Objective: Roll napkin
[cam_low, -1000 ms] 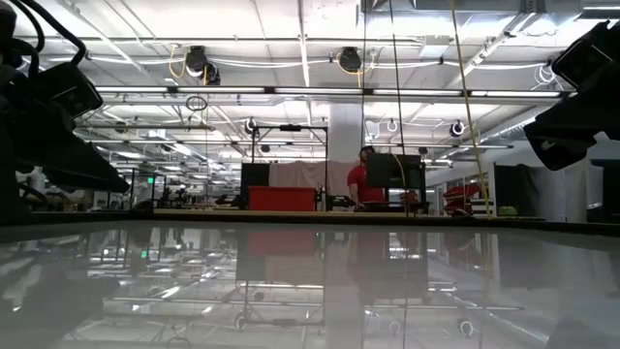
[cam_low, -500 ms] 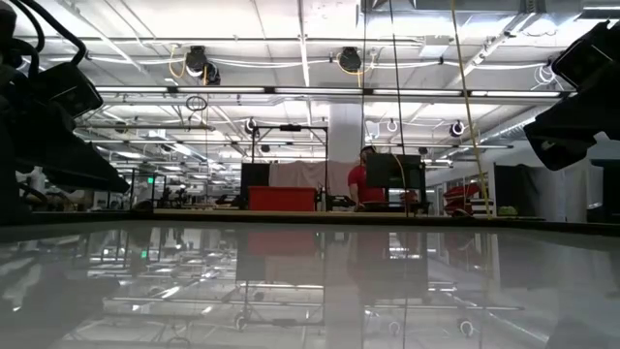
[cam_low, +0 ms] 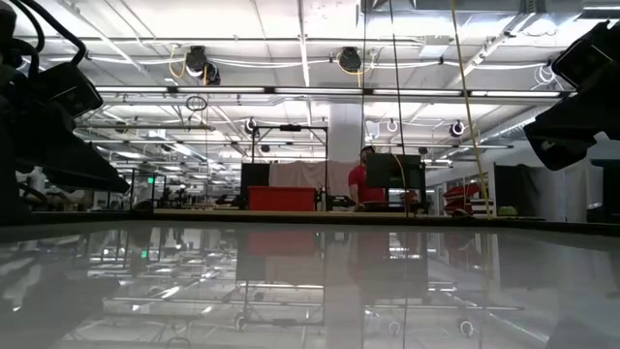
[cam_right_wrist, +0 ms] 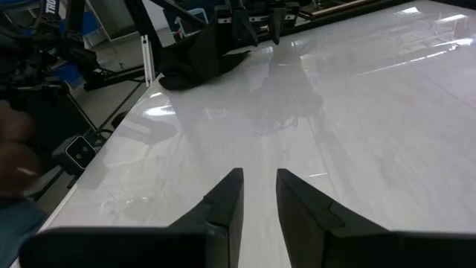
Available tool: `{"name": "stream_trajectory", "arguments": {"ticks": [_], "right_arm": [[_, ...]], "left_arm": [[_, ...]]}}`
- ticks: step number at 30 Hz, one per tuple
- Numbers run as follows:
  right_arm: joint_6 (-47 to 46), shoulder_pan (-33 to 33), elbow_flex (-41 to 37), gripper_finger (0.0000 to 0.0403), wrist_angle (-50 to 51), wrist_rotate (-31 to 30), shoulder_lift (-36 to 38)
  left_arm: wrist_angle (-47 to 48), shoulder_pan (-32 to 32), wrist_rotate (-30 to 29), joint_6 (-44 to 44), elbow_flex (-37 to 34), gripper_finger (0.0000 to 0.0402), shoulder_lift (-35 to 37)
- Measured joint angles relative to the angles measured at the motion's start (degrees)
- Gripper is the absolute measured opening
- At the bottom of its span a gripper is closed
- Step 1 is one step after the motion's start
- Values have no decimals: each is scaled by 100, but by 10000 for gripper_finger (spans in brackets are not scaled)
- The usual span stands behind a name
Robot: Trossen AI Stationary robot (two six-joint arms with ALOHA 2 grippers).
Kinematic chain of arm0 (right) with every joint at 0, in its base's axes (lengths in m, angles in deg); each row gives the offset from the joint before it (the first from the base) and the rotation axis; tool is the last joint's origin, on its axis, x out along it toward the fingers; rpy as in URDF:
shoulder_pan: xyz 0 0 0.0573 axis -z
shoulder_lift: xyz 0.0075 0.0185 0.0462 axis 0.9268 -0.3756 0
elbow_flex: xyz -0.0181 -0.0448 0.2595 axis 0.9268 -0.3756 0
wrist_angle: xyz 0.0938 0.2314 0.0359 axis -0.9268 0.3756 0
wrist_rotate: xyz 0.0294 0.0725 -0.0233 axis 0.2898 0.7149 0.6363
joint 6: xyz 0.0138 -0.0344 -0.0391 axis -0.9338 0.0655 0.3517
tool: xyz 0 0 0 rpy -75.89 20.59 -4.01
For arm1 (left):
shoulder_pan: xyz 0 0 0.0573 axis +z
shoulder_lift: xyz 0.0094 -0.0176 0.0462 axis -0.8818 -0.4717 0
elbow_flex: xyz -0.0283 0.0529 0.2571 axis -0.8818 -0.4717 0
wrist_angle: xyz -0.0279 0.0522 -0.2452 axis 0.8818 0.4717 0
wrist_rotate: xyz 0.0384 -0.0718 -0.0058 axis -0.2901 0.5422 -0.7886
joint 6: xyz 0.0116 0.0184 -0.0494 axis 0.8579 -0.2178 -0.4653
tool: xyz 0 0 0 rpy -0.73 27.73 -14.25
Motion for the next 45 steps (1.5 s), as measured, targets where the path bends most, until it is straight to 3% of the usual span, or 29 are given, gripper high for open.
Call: {"name": "stream_trajectory", "arguments": {"ticks": [33, 45], "right_arm": [[1, 0, 1, 73, 2, 0, -1], [463, 9, 1, 73, 86, 0, -2]], "left_arm": [[-2, 2, -1, 1, 0, 212, 2], [0, 0, 0, 0, 0, 212, 0]]}}
